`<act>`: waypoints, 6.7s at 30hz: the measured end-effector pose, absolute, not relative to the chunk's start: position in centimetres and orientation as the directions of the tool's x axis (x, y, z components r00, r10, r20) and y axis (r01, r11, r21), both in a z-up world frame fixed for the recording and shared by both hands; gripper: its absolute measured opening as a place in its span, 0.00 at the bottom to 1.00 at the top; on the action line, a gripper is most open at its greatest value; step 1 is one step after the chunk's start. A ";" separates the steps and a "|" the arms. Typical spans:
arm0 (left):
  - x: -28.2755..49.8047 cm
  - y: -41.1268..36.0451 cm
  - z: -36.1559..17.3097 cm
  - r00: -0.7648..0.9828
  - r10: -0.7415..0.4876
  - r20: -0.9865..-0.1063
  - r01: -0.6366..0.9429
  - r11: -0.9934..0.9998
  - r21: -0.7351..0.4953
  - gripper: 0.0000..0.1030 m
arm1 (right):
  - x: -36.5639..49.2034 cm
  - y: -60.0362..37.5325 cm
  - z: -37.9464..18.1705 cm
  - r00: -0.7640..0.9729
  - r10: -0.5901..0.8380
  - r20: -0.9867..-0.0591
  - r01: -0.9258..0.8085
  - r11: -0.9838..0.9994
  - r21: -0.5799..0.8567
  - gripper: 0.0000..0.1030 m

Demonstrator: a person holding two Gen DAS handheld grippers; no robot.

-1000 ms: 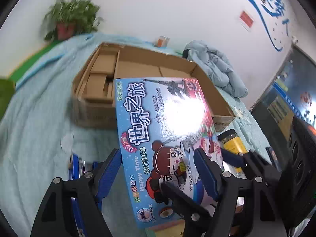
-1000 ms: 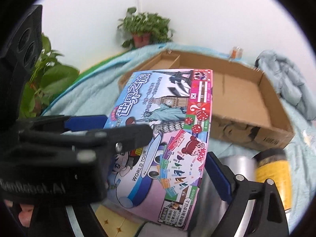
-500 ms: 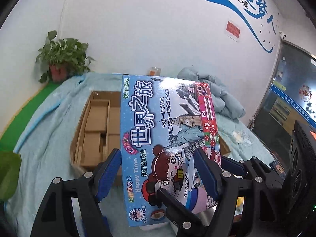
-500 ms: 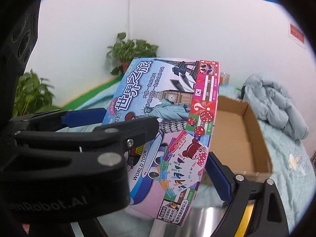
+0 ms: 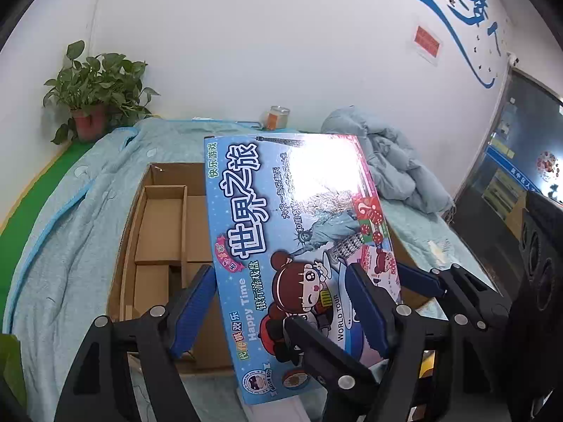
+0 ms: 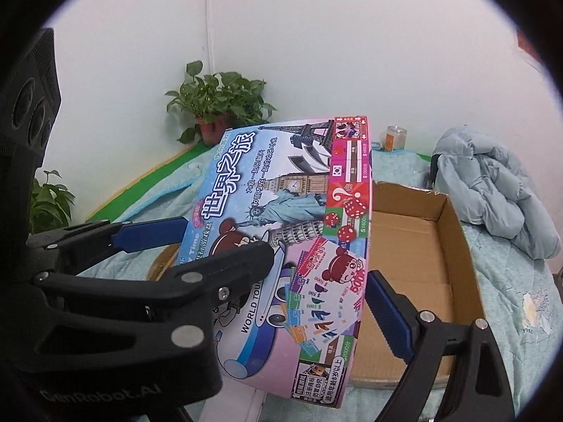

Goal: Organize rigid objects
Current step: 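Lift the World Tour game box with the left gripper toward the box, then lower the game box into the cardboard box and open the left gripper, then move the left gripper to the silver tumbler and grasp it, then lift the silver tumbler with the left gripper over the cardboard box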

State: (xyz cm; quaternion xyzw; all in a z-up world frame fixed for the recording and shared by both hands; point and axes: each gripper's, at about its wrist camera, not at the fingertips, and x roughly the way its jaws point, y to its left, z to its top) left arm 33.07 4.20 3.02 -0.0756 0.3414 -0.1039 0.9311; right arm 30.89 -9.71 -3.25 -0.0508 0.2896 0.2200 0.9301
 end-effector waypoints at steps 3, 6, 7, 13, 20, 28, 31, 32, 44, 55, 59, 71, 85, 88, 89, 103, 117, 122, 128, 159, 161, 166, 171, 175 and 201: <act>35.2 4.4 2.2 0.736 -0.225 -0.639 0.128 0.972 -0.196 0.70 | 32.9 -9.0 -4.5 0.684 0.397 -0.611 -0.462 0.885 0.057 0.89; 36.8 4.5 1.1 0.716 -0.221 -0.662 0.126 0.974 -0.189 0.69 | 34.6 -8.4 -6.0 0.635 0.413 -0.653 -0.474 0.876 0.092 0.89; 37.4 4.6 0.6 0.708 -0.211 -0.674 0.119 0.976 -0.180 0.65 | 35.2 -8.2 -6.5 0.619 0.412 -0.669 -0.474 0.875 0.100 0.89; 39.7 6.0 -3.7 0.652 -0.222 -0.725 0.114 0.974 -0.195 0.65 | 37.5 -7.9 -9.7 0.496 0.432 -0.753 -0.468 0.864 0.188 0.89; 41.2 7.2 -8.4 0.572 -0.210 -0.793 0.065 0.975 -0.211 0.62 | 38.3 -7.5 -12.0 0.381 0.408 -0.829 -0.465 0.860 0.210 0.84; 38.8 6.9 -7.7 0.589 -0.228 -0.775 0.114 0.973 -0.200 0.53 | 38.5 -6.9 -13.1 0.284 0.388 -0.877 -0.506 0.837 0.207 0.73; 36.3 7.4 -6.2 0.647 -0.203 -0.735 0.103 0.978 -0.179 0.54 | 38.3 -7.2 -12.8 0.295 0.387 -0.873 -0.511 0.837 0.198 0.70; 35.6 7.6 -5.7 0.666 -0.190 -0.721 0.099 0.981 -0.168 0.56 | 38.1 -7.5 -12.5 0.301 0.396 -0.868 -0.510 0.835 0.204 0.70; 24.4 4.8 -2.0 0.865 -0.007 -0.501 0.019 1.000 0.018 0.98 | 28.1 -15.9 -5.5 0.714 0.303 -0.632 -0.369 0.929 0.029 1.00; 18.7 0.6 -0.3 0.862 -0.064 -0.503 0.055 0.998 -0.033 0.97 | 22.5 -20.3 -5.3 0.771 0.289 -0.568 -0.325 0.945 0.040 0.85; 16.9 0.1 0.3 0.891 -0.047 -0.453 0.036 0.999 -0.033 0.99 | 20.7 -20.4 -5.1 0.808 0.276 -0.520 -0.323 0.946 0.000 0.99; 14.9 -1.0 -0.7 0.858 -0.063 -0.510 0.026 0.997 -0.079 0.99 | 18.9 -20.9 -6.0 0.780 0.288 -0.556 -0.335 0.942 0.018 0.99; 16.7 -0.4 -3.8 0.810 -0.086 -0.579 0.017 0.992 -0.124 0.99 | 19.2 -20.6 -7.6 0.742 0.279 -0.610 -0.340 0.940 0.016 0.99; 16.7 -0.1 -4.0 0.809 -0.079 -0.583 0.012 0.993 -0.118 0.99 | 19.4 -20.3 -7.8 0.736 0.285 -0.614 -0.348 0.937 0.019 0.99; 16.8 0.0 -4.0 0.807 -0.080 -0.585 0.012 0.993 -0.119 0.99 | 19.4 -20.2 -7.8 0.735 0.288 -0.614 -0.352 0.936 0.019 0.99; 18.3 -0.7 -6.8 0.585 -0.472 -0.659 0.212 0.874 -0.438 0.99 | 17.3 -24.6 -7.9 0.636 0.402 -0.659 -0.380 0.906 0.186 0.99; 22.7 -7.9 -10.7 0.350 -0.608 -0.712 0.289 0.794 -0.536 0.96 | 16.8 -25.5 -11.4 0.466 0.435 -0.770 -0.364 0.888 0.282 0.88; 23.9 -8.5 -12.1 0.324 -0.573 -0.753 0.272 0.819 -0.506 0.96 | 17.6 -23.6 -12.8 0.406 0.458 -0.791 -0.399 0.867 0.297 0.85; 24.7 -8.8 -13.4 0.295 -0.553 -0.779 0.259 0.831 -0.492 0.92 | 18.0 -21.6 -13.8 0.394 0.418 -0.818 -0.422 0.873 0.243 0.85; 22.6 -8.0 -11.5 0.374 -0.532 -0.760 0.253 0.847 -0.468 0.85 | 17.1 -21.4 -12.7 0.434 0.417 -0.799 -0.409 0.881 0.237 0.85; 22.3 -7.6 -10.4 0.395 -0.536 -0.746 0.255 0.844 -0.471 0.85 | 16.8 -21.3 -12.0 0.451 0.413 -0.791 -0.413 0.882 0.225 0.85; 21.3 -6.4 -6.5 0.477 -0.518 -0.710 0.277 0.855 -0.438 0.85 | 16.2 -21.2 -9.1 0.502 0.438 -0.745 -0.444 0.870 0.213 0.85; 21.8 -5.5 -2.9 0.545 -0.495 -0.677 0.306 0.869 -0.389 0.85 | 16.8 -20.6 -6.6 0.554 0.456 -0.696 -0.476 0.860 0.185 0.85; 23.6 -5.4 -0.2 0.586 -0.469 -0.661 0.318 0.883 -0.344 0.85 | 18.4 -20.0 -5.0 0.580 0.462 -0.671 -0.504 0.851 0.150 0.85; 47.4 -3.3 -6.7 0.376 -0.489 -0.787 0.249 0.871 -0.423 0.85 | 35.0 -15.5 -7.5 0.410 0.411 -0.814 -0.440 0.871 0.218 0.84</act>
